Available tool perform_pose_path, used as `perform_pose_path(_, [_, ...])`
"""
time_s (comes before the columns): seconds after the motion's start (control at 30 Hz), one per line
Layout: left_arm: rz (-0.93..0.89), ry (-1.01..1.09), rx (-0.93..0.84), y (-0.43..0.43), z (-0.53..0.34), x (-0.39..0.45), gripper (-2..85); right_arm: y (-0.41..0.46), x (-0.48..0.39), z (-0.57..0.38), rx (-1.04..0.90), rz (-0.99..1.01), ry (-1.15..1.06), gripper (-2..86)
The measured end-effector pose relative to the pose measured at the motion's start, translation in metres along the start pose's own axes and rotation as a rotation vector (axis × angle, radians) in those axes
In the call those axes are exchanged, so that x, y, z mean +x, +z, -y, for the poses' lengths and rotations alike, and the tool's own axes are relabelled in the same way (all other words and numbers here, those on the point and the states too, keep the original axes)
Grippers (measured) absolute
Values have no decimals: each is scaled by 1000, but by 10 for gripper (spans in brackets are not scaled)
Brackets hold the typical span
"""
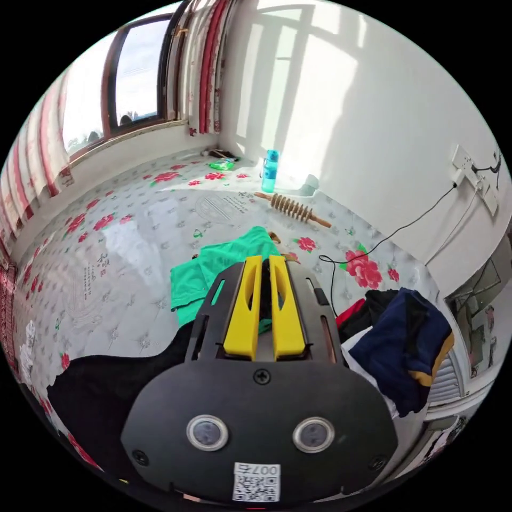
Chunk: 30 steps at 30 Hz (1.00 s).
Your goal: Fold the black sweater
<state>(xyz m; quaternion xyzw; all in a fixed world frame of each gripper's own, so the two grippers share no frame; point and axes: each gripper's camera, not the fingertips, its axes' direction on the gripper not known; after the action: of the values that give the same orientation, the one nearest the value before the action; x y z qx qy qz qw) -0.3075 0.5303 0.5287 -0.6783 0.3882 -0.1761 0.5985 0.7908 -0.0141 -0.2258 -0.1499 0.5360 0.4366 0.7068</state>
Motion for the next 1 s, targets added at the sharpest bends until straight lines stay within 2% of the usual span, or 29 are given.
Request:
perform_pose_path(0.07, [-24,-32,25,-8,-3,-2,-9,9,-4,-15,-34,75,-30,7])
perform_pose_path(0.17, [-81,-104,110,-29,-7,-15,-9,18,-49,-49,-87,243,-209,5])
perform_pose_path(0.33, [-131,-332,336,-77,-23,-69,-7,16,-184,-144,-282,611,-699,1])
perform_pose_path(0.4, [-141,-468,405,-93,-32,-108,-1,9,-223,-179,-353,714,-837,1])
perform_pose_path(0.53, [-159,-572,460,-110,-31,-164,41,-13,-290,-242,-456,847,-1101,0])
perform_pose_path(0.7, [-246,-678,536,-118,-5,-238,71,-30,-325,-262,-531,948,-1160,-2])
perform_pose_path(0.83, [-233,-627,467,-108,30,-252,75,-35,-327,-265,-525,912,-1158,-3])
perform_pose_path(1.0, [23,-521,409,-109,62,-214,43,-32,-318,-263,-569,900,-1073,-3])
